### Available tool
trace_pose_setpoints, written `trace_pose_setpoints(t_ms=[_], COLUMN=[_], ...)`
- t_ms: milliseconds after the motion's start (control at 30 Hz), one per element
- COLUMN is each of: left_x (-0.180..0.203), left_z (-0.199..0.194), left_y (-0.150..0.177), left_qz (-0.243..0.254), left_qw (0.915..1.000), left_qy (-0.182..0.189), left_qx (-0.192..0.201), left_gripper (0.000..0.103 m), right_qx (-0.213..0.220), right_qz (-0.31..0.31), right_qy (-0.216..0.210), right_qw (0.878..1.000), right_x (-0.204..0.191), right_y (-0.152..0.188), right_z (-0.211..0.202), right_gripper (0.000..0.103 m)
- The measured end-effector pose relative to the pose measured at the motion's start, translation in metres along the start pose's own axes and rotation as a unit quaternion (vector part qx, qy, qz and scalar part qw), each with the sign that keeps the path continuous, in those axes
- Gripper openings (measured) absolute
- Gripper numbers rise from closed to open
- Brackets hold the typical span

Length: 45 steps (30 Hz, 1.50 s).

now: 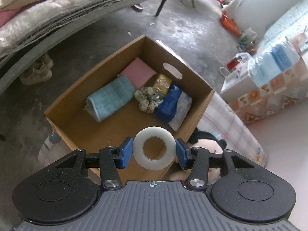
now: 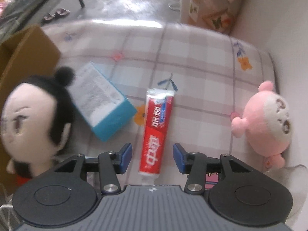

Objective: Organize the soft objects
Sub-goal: 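Carry the white ring and the toothpaste tube with both tools to the box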

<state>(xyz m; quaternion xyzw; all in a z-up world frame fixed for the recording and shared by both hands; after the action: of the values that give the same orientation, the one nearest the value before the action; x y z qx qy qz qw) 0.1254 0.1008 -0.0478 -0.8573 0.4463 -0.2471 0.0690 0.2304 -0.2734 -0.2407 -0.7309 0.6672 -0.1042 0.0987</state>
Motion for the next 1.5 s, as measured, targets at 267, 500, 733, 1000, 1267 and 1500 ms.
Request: trace_pose_setpoints(t_ms=[267,500,733,1000,1267,1500], left_x=[-0.002,0.0,-0.013,-0.048,-0.081,-0.085], left_z=[0.001,-0.005,-0.027,-0.107,-0.11,-0.01], left_y=[0.014,0.017,0.017,0.01,-0.015,-0.037], left_qz=[-0.021,-0.029,-0.038,-0.023,0.009,0.036], left_qw=[0.9996,0.9992,0.999,0.9981,0.9977,0.9989], left_qy=[-0.012,-0.017,-0.023,-0.057,-0.067,-0.032], left_qx=[0.014,0.023,0.007,-0.01,0.009,-0.003], left_gripper=[0.047,0.047,0.047,0.047,0.047,0.047], right_qx=[-0.015,-0.052,-0.067,-0.056,-0.029,0.004], right_qz=[-0.028,0.121,0.277,0.235,0.145,0.101], right_qy=[0.012,-0.072,-0.209,-0.307,-0.385,-0.359], right_qw=[0.999,0.989,0.936,0.92,0.911,0.928], right_x=[-0.001,0.03,0.04,-0.04,-0.157,-0.256], right_y=[0.008,0.022,0.062,0.085,0.051,0.013], right_z=[0.029,0.017,-0.044,-0.165,-0.2,-0.16], right_gripper=[0.034,0.028,0.028,0.028,0.028,0.028])
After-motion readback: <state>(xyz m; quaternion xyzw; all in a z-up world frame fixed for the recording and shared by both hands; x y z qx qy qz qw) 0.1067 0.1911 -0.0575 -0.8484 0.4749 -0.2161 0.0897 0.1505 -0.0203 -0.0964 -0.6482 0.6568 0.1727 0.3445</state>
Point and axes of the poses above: each gripper's, at about its wrist camera, not at the fingertips, and z roughly the way its jaws point, x to its right, y to its underside, the point moved 8 cm from there along z, roughly the way its jaws point, and after that the axes turned 4 degrees about y, right-handed, at the moved point
